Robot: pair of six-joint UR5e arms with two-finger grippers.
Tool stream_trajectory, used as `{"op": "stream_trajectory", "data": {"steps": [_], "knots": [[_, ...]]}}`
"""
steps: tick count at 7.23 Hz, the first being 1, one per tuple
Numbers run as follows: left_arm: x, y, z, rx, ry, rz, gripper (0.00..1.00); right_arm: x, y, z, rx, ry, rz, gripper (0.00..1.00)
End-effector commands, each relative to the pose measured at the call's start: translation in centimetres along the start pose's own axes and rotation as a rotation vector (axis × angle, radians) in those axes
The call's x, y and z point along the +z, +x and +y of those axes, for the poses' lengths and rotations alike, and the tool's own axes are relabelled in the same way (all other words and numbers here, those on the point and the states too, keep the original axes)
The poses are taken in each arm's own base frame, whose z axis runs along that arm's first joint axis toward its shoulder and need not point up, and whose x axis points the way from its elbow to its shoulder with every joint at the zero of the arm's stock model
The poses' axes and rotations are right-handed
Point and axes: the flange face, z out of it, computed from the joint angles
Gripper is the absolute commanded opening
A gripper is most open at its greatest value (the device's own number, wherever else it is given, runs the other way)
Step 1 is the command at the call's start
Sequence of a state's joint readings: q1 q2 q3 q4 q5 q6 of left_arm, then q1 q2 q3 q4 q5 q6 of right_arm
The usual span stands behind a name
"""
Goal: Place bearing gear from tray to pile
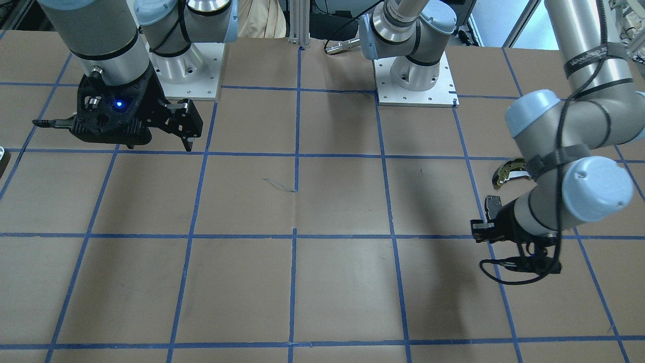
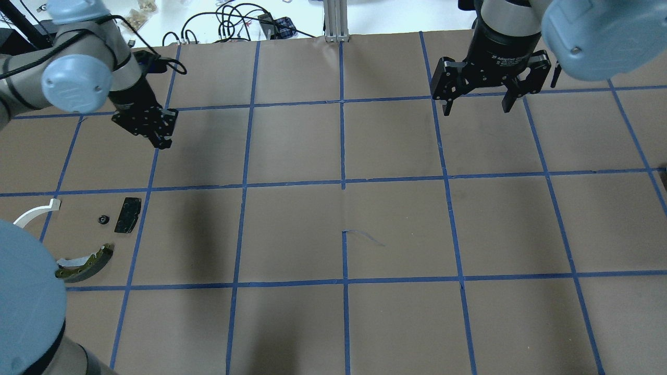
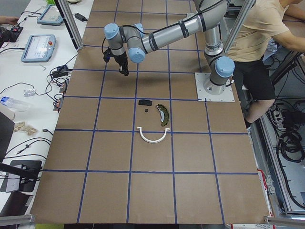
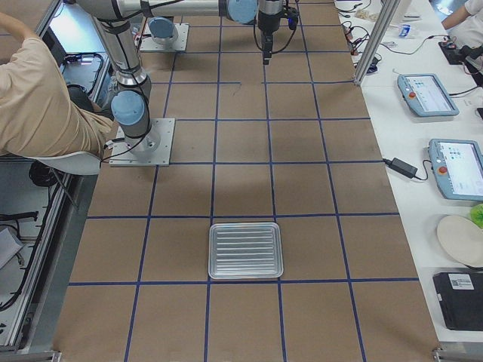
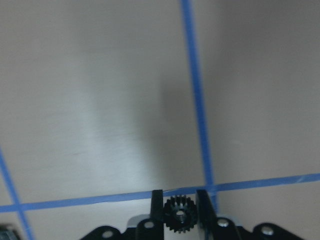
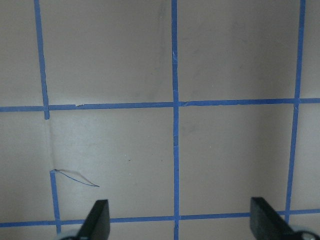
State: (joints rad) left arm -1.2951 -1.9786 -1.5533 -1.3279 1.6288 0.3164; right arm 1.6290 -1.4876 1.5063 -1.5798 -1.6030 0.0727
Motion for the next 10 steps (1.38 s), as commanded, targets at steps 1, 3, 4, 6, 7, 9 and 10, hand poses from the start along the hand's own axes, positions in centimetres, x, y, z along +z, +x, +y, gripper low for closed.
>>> {"op": "stream_trajectory", "data": {"steps": [1, 3, 4, 6, 7, 9, 10], "knots": [[0.6, -9.9, 2.7, -0.034, -0.019, 0.032, 0.0, 0.1, 0.0, 0.0, 0.001, -0.001, -0.005, 1.0], [4.0, -16.6, 6.1, -0.042, -0.053, 0.083, 0.0, 0.1, -0.1, 0.0, 0.002, -0.003, -0.004, 1.0], [5.2, -16.8, 6.8, -0.052, -0.061, 0.091, 0.0, 0.0, 0.0, 0.1, 0.004, 0.0, -0.005, 1.0], [7.5, -18.5, 8.2, -0.087, -0.051, 0.093, 0.0, 0.2, -0.1, 0.0, 0.002, 0.0, -0.005, 1.0], [8.9, -18.8, 8.4, -0.088, -0.046, 0.091, 0.0, 0.2, -0.1, -0.1, 0.002, -0.001, -0.005, 1.0], [10.6, -18.1, 9.0, -0.079, -0.03, 0.081, 0.0, 0.2, -0.1, 0.0, 0.001, -0.001, -0.005, 1.0], [11.0, -17.8, 9.4, -0.07, -0.026, 0.076, 0.0, 0.2, -0.1, 0.0, 0.001, -0.001, -0.005, 1.0]]}}
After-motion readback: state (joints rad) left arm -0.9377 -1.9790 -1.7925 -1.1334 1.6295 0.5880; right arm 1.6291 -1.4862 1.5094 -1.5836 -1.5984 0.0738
